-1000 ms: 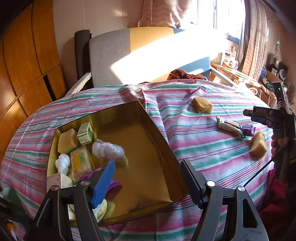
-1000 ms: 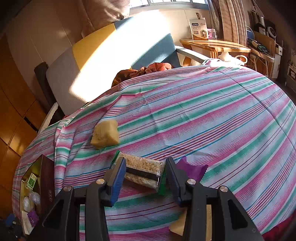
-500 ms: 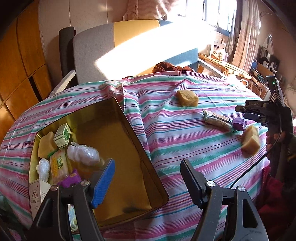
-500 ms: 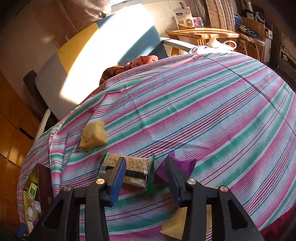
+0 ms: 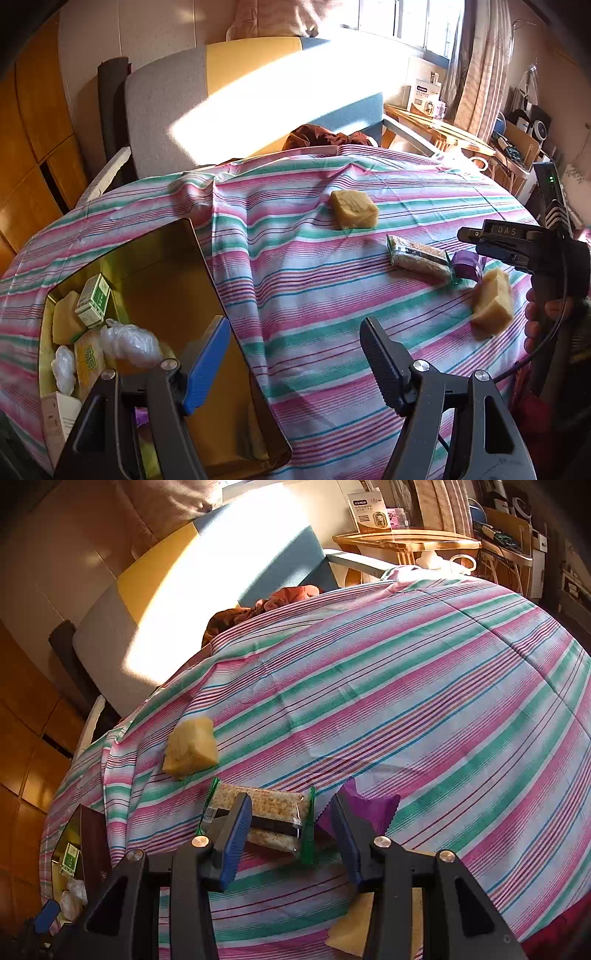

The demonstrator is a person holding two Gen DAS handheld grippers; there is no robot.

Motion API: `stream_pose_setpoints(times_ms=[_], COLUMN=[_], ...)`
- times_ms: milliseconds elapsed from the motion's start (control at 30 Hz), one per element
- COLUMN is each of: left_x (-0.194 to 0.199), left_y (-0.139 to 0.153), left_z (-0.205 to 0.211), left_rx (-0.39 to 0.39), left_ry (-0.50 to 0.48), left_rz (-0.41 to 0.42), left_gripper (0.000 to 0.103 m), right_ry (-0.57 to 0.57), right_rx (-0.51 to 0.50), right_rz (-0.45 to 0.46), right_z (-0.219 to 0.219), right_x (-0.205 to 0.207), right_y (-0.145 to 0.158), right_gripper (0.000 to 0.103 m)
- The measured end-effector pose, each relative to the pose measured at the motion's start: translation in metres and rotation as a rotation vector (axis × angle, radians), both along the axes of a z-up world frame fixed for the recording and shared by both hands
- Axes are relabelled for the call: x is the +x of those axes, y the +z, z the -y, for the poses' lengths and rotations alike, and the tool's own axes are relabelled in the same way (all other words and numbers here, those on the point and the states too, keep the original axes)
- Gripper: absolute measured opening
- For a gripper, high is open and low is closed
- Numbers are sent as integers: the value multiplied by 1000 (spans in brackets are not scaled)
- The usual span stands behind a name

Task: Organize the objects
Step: 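Close the right tool on the green-edged cracker bar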

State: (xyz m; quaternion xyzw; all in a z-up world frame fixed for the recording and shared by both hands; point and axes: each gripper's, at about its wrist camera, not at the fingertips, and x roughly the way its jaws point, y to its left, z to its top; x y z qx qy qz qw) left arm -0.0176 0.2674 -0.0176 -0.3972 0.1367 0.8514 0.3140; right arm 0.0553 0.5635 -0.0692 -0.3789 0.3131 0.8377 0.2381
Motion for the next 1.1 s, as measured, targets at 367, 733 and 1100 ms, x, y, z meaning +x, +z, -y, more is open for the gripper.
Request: stream_pose_setpoints(times_ms=[367,733,1100], left_x=[-13,-18,-17], left_y=[-3,1,0], left_z=[-22,-33,-46], left_rx=[-42,-48,-54], left_ry=[-4,-10,-49], left_rz=[-24,-43,-59], left_gripper=[75,75,75], right_ry=[27,36,150], right_rx=[13,-11,8], right_rz=[15,6,65], right_z=[5,7,4], right_x=[-5,-5,-21], right_y=[-1,-2,2], right_gripper=[45,45,48])
